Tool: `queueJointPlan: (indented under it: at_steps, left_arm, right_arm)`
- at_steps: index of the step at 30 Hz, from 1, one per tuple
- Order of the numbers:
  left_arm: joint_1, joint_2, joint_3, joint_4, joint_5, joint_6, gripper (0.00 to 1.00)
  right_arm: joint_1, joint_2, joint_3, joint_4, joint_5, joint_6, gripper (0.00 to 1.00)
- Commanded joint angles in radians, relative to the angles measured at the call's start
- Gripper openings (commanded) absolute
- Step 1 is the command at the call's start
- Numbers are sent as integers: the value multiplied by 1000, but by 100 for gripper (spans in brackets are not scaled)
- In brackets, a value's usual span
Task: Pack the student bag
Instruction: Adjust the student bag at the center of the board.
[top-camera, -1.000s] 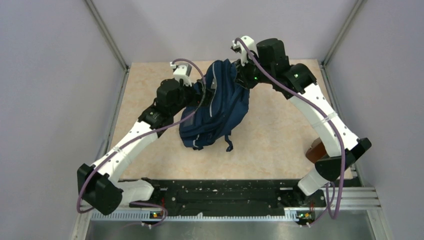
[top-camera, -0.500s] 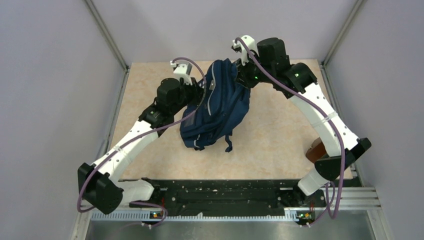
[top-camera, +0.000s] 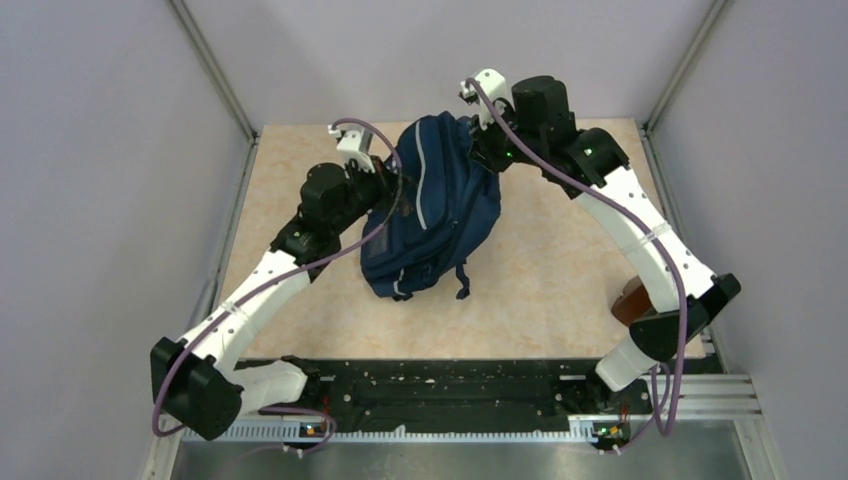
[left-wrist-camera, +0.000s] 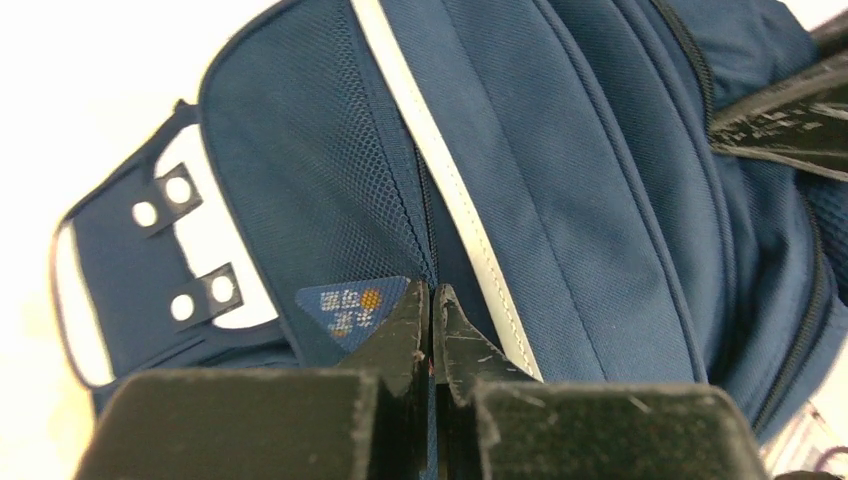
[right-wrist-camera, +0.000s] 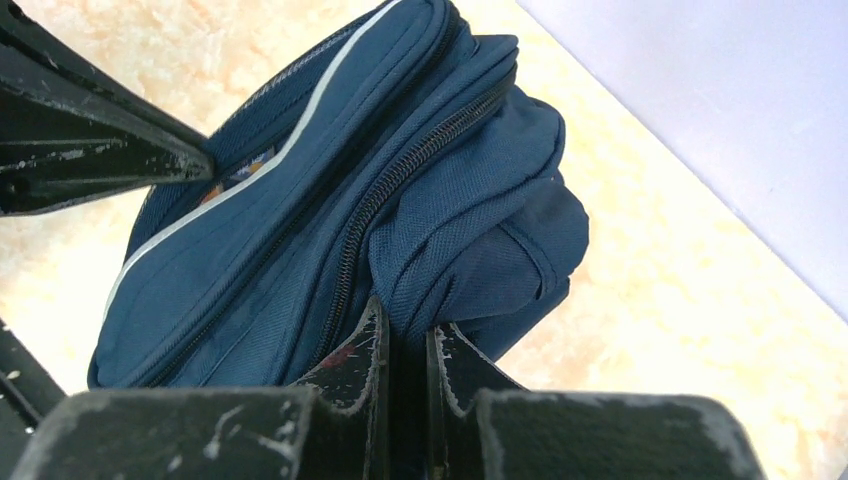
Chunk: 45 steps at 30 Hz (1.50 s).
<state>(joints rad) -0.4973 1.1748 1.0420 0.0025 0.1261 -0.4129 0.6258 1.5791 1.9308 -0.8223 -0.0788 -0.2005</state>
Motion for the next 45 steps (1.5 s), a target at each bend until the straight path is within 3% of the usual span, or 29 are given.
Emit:
queueJointPlan:
  at_steps: [1,2,4,7,10,15,20,24,28,33,37,40,45]
  left_arm:
    - [-4,-34,-24,283,287,-92,2]
    - [-4,-31,-22,306,328,-90,9]
    - [-4,-43,-8,305,366,-69,35]
    - [-3,-94,3,259,337,-16,53]
    - [-5,-159,-22,221,310,62,62]
    - [-4,-256,-77,187,215,148,72]
    - [21,-218,59,30,34,87,80]
    - [104,-114,210,1,80,103,86]
    - [211,51,369,-15,241,123,91]
    - [241,201,510,-103,348,106,96]
    - [241,197,482,-140,263,67,96]
    - [241,191,432,-111,281,35,97]
    - [235,82,263,189,432,179,97]
  right_arm:
    - [-10,-67,79,467,39,-109,0]
    - [-11,-51,105,475,17,-118,0]
    - [-11,-22,176,484,-52,-138,0]
    - [-11,26,289,480,-113,-149,0]
    - [-11,76,424,436,-167,-152,0]
    - [-12,83,485,462,-222,-154,0]
    - [-14,62,481,512,-279,-165,0]
    - [-20,40,438,547,-371,-179,0]
    - [-20,7,362,593,-430,-164,0]
    - [-20,-5,326,589,-434,-171,0]
    - [-20,-9,302,594,-423,-180,0]
    - [-20,-5,292,598,-433,-176,0]
    - [-20,5,280,596,-471,-164,0]
